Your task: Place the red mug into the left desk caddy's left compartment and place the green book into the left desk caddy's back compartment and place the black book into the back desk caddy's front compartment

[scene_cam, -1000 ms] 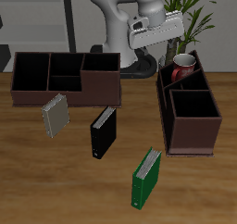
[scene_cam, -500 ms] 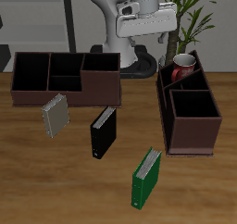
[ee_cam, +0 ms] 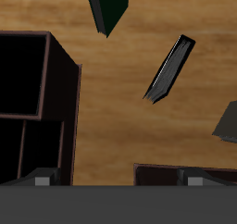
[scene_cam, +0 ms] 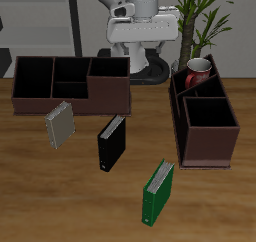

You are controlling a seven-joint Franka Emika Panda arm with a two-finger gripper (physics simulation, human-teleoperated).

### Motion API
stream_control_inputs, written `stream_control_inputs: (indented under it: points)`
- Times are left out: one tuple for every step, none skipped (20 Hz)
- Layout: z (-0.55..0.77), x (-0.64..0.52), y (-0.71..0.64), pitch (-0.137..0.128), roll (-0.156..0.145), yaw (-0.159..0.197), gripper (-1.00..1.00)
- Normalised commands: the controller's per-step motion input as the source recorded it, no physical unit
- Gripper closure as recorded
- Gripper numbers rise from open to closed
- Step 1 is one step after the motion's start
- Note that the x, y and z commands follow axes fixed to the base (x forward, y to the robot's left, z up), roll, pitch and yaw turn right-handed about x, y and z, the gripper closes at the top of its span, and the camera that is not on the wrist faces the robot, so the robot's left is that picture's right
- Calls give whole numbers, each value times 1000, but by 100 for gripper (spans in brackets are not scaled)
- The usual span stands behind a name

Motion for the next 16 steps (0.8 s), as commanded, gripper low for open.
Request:
stream_control_inputs:
  points:
    - [53, 595, -315, 95, 47, -22, -100]
    - [124, 575, -389, 8, -39, -38, -100]
    - [66, 314, -140, -25, -10, 40, -100]
    - [40, 564, -288, 74, 39, 13, -100]
    - [33, 782, -336, 84, 112, -28, -100]
    - [193, 946, -554, 56, 59, -88, -100]
    - [124, 509, -301, -15, -2, 104, -100]
    - [55, 530, -222, 83, 118, -96, -100]
    - [91, 596, -225, -14, -28, 28, -100]
    - [89, 626, -225, 20, -65, -99, -100]
    - [115, 611, -63, 70, 149, -100, -100]
    - [521, 1082, -304, -184, -128, -83, -100]
    - [0, 0, 0, 0, 0, 0, -100]
    - [239, 921, -77, 34, 32, -171, -100]
    - [227, 691, 177, -73, -32, 117, -100]
    - [264, 524, 82, -56, -35, -61, -100]
